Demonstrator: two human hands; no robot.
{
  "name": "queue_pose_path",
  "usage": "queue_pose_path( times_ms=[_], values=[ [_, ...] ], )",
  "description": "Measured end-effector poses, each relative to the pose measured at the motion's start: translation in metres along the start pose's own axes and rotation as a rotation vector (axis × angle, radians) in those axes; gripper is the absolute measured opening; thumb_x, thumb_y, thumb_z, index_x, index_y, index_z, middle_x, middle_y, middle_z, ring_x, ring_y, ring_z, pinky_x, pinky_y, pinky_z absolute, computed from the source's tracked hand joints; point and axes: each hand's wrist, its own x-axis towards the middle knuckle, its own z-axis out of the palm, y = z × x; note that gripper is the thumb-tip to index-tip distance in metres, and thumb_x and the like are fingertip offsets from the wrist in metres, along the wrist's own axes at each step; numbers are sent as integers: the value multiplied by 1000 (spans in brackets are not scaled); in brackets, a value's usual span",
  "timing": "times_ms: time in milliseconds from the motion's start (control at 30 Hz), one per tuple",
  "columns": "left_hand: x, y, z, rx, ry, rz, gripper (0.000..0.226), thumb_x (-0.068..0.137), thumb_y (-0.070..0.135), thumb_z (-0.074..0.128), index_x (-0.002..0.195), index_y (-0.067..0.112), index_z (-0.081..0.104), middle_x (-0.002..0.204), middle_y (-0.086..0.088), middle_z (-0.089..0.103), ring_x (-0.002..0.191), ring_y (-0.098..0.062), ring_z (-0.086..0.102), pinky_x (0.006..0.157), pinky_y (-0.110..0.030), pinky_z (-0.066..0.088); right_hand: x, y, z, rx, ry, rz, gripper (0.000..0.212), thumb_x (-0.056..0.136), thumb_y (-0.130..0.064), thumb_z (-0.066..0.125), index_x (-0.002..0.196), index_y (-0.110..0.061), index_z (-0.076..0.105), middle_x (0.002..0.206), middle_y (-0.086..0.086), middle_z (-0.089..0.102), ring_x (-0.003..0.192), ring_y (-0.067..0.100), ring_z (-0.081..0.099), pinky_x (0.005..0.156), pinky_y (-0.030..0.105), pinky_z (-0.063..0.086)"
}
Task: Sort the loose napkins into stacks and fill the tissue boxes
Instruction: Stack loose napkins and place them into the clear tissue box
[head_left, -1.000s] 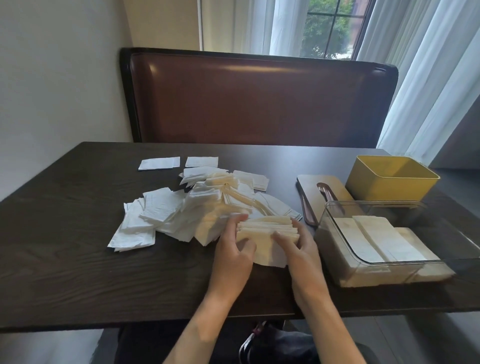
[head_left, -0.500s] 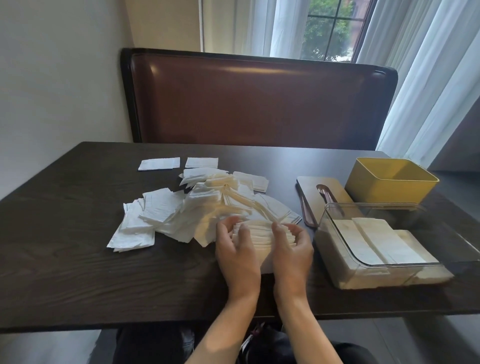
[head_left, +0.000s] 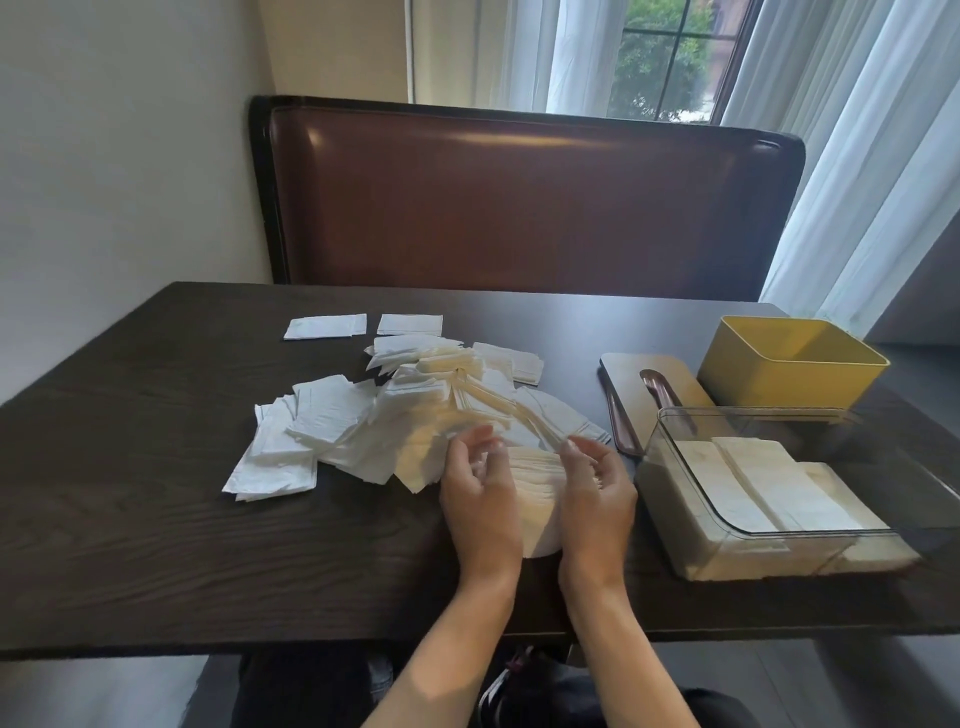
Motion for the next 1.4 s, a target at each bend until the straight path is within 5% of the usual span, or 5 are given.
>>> queue_pose_path(
  times_ms=[600,800,1033,1267,1400],
  values=[
    [0,0,-10,-48,-162,-29,44,90,46,39,110,20,69,112,7,70,114,-9,62,107,-40,46,7,1,-7,-35,-180,20,12,98,-31,55,99,-36,66,111,-7,72,112,10,64,104,44,48],
    [-2,3,-12,-17,-224,-70,53,88,52,42,125,21,65,125,8,66,123,-8,57,111,-36,42,4,0,-8,-57,-192,9,15,100,-27,53,105,-35,64,110,-14,68,113,8,63,105,42,47],
    [6,1,-15,59,-137,-40,30,101,2,44,105,20,68,106,14,66,95,15,58,80,-5,44,2,-7,-13,-109,-185,16,25,102,-22,50,95,-17,74,91,7,75,94,27,71,89,52,55],
    [1,7,-14,9,-194,-61,24,105,12,44,111,10,67,102,8,67,88,12,62,73,-5,44,5,-8,-12,-174,-181,-3,25,101,-27,50,93,-23,73,88,-13,75,91,9,70,86,38,55],
    [-1,4,-9,125,-161,79,29,105,20,43,84,15,62,77,11,64,78,2,60,70,-11,40,2,-5,-8,-233,-90,-108,42,102,-29,50,67,-17,68,49,-8,57,54,7,54,63,32,43]
  ],
)
